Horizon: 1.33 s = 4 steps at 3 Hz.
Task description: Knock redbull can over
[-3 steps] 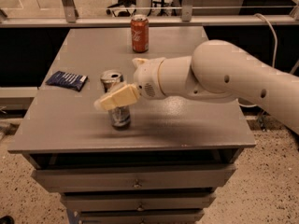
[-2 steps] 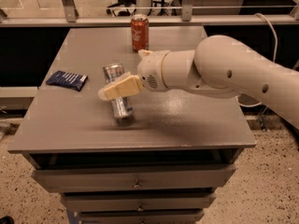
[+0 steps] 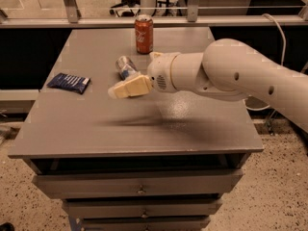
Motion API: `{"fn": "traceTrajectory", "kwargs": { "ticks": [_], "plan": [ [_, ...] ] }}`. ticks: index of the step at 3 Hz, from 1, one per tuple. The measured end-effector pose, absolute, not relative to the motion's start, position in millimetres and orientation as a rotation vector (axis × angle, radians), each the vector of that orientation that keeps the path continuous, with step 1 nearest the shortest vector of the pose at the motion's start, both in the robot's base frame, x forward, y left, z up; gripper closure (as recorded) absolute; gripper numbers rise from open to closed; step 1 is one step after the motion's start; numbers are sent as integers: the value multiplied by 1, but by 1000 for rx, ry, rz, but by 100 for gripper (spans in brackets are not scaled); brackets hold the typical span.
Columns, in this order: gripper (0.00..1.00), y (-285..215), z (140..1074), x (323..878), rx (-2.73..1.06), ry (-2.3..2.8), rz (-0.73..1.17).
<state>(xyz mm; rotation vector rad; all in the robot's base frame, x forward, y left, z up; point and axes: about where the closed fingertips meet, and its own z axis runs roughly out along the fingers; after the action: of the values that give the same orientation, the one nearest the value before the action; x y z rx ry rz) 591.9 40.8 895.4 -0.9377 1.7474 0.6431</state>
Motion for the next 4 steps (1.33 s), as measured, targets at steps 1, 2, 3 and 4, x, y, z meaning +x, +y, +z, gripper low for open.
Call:
{"fn": "traceTrajectory", "kwargs": {
  "ticks": [1,2,3,4],
  "plan": [
    [0,20,884,587,-921,1781,643],
    [0,0,864,581,-920,1815,659],
    [0,0,864,581,-920,1815,659],
    [0,-13,876,576,-928,1782,652]
  ]
}}
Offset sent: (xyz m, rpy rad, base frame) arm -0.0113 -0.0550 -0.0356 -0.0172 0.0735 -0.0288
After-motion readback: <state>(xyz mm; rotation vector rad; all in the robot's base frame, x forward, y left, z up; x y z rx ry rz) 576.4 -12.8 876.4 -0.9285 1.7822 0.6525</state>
